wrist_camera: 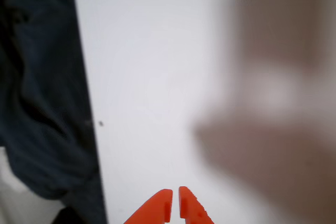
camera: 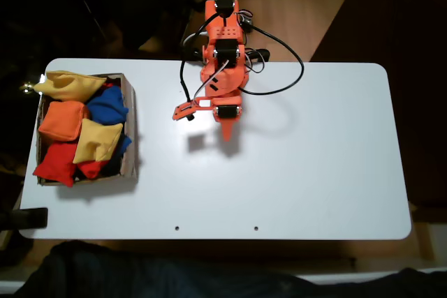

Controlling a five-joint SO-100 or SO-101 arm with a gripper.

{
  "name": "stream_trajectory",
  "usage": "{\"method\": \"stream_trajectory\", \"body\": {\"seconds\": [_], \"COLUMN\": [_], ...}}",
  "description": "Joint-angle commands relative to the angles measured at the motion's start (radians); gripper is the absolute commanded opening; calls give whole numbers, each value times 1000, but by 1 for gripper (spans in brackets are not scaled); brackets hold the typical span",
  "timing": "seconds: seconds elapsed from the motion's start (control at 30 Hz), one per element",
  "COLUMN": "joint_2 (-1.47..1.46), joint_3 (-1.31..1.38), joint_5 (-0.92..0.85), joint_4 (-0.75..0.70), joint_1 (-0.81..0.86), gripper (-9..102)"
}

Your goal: Grasp a bag and put it in the box.

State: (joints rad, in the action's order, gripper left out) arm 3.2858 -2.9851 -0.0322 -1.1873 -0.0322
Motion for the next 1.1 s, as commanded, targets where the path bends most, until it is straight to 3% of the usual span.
{"method": "stream_trajectory", "body": {"seconds": [0.0,0.43,1.07], "joint_2": [11,11,11], "joint_3": [26,55,55], "joint_5": [-12,-18,-14], "joint_4": [-37,-164,-164], "joint_1": [-14,-35,-28], "gripper": [0,0,0]}}
